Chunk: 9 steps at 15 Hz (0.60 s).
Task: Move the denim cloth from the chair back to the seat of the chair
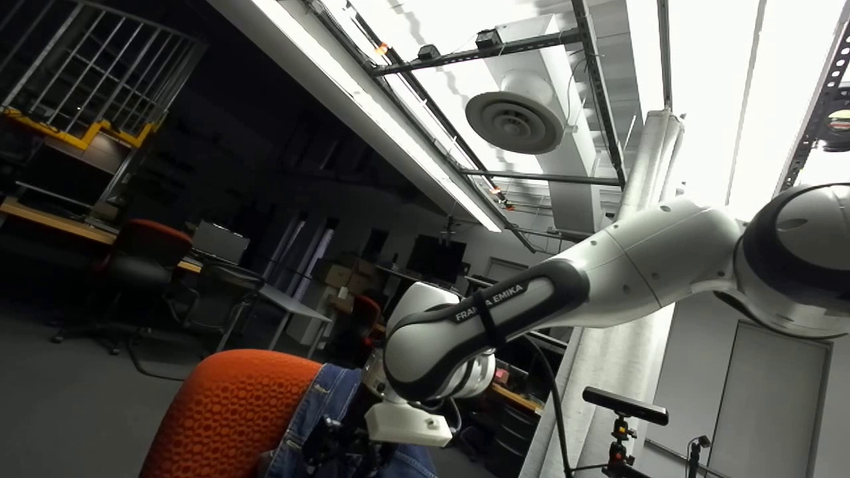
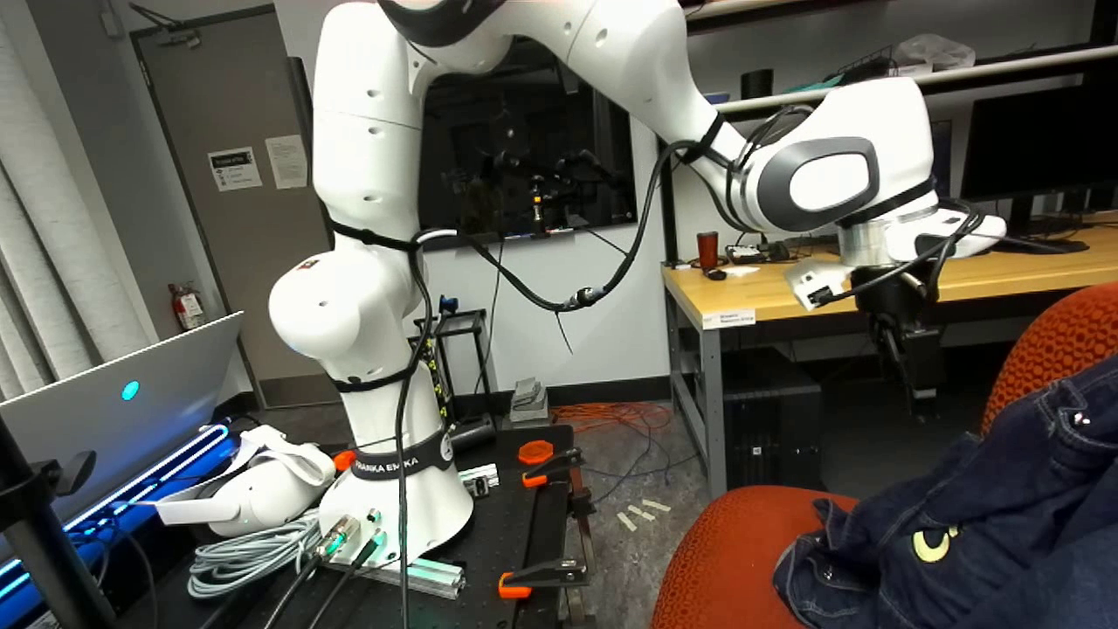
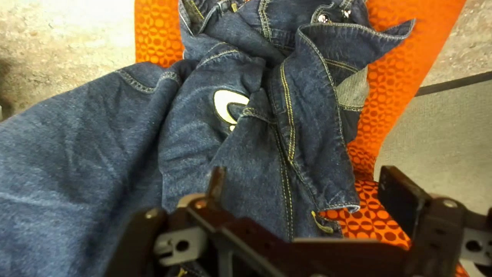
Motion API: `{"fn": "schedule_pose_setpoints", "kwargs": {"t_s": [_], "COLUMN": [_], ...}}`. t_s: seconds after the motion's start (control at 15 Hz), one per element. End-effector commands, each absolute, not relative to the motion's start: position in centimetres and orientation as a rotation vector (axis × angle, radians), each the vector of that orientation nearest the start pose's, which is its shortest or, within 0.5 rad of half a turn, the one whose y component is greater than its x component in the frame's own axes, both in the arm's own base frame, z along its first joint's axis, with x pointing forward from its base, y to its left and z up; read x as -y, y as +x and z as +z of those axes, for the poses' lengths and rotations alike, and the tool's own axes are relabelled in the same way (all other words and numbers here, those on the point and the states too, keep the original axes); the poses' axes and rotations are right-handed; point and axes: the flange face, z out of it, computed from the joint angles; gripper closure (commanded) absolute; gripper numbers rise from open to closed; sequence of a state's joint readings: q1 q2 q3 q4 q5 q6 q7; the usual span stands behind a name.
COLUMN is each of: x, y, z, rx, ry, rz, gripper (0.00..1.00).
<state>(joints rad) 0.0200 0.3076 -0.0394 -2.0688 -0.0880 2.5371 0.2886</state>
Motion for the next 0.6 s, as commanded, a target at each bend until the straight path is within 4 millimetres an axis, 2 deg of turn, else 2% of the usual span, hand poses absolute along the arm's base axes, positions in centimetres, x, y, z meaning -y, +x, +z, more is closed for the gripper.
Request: {"fn": "schedule_pose_setpoints", "kwargs": {"t_s": [0.0, 0.27, 0.53], "x": [0.6, 0.2, -0.6], "y": [64.2, 66.8, 68.9], "z": [28.2, 27.0, 26.4], "rx": [-0.542, -0.662, -0.704], "ry": [-3.118, -3.074, -3.036], "rz": [-0.342, -0.427, -0.539], "gripper": [0.0, 0.0, 0.0]}}
